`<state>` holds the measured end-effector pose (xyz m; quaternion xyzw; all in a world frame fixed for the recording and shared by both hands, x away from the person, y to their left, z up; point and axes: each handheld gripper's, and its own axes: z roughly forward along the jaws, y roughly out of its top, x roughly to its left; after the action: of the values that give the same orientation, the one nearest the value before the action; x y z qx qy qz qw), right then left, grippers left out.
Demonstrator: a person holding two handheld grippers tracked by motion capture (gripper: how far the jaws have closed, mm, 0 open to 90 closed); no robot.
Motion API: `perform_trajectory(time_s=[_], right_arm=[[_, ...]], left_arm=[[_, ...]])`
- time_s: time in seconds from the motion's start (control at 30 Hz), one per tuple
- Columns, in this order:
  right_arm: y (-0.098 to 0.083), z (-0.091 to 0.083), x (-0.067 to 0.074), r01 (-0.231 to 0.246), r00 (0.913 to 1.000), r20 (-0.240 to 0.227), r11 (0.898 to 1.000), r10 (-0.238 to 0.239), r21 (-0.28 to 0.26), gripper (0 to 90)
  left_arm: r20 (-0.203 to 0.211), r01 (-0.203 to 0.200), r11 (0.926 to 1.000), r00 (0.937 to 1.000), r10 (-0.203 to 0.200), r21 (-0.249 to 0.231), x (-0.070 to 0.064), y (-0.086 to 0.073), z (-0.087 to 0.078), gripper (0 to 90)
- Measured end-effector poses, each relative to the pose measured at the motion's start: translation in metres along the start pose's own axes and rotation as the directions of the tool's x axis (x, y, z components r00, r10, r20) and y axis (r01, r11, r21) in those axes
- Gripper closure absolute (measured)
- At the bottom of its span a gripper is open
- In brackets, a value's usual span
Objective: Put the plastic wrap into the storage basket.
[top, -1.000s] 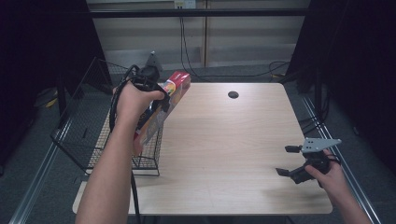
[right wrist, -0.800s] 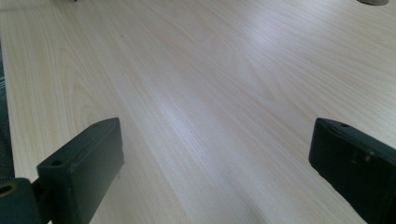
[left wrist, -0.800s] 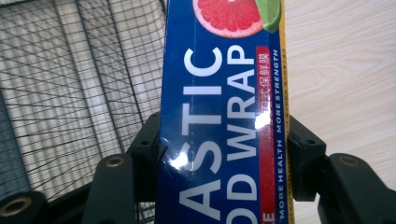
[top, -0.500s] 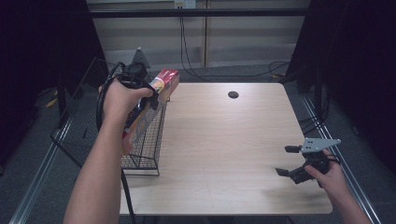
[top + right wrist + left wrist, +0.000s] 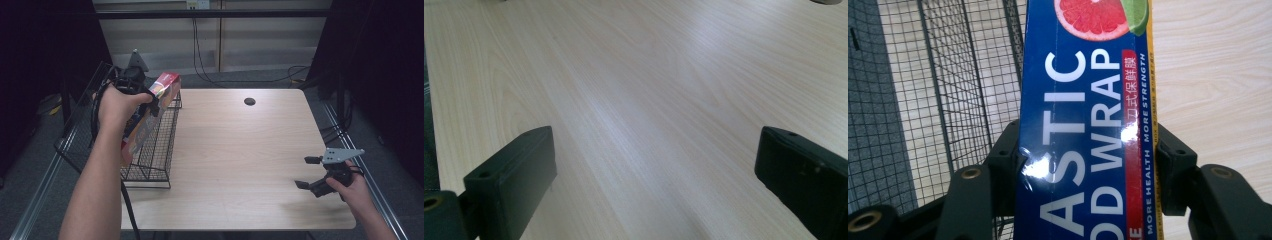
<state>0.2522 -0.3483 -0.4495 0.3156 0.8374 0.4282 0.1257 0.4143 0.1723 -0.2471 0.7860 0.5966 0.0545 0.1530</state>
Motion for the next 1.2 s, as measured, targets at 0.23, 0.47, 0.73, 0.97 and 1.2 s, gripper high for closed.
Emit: perform_trajectory(time_s=[0.23,0.47,0.73,0.97,1.2], right_arm=[[0.000,0.000,0.000,0.001,1.0000,0.003,1.000,-0.001,-0.002,2.7],[0.000,0.000,0.000,-0.001,1.0000,0.002,1.000,0.001,0.000,2.7],[0.000,0.000,0.000,0.000,1.0000,0.004,1.000,0.000,0.000,2.7],[0.000,0.000,0.001,0.001,1.0000,0.005,1.000,-0.001,0.001,2.7],[0.000,0.000,0.001,0.000,1.0000,0.006,1.000,0.000,0.000,2.7]], left_arm=[[-0.016,0.025,0.9997,0.9996,-0.025,-0.004,0.011,-0.003,-0.005,43.4],[-0.023,0.049,0.9987,0.9985,-0.049,-0.010,0.020,-0.008,-0.011,43.4],[-0.031,0.065,0.9978,0.9974,-0.065,-0.015,0.028,-0.012,-0.018,43.4],[-0.039,0.081,0.9962,0.9958,-0.083,-0.029,0.038,-0.015,-0.026,43.4],[-0.049,0.108,0.9932,0.9927,-0.110,-0.042,0.047,-0.017,-0.032,43.3]])
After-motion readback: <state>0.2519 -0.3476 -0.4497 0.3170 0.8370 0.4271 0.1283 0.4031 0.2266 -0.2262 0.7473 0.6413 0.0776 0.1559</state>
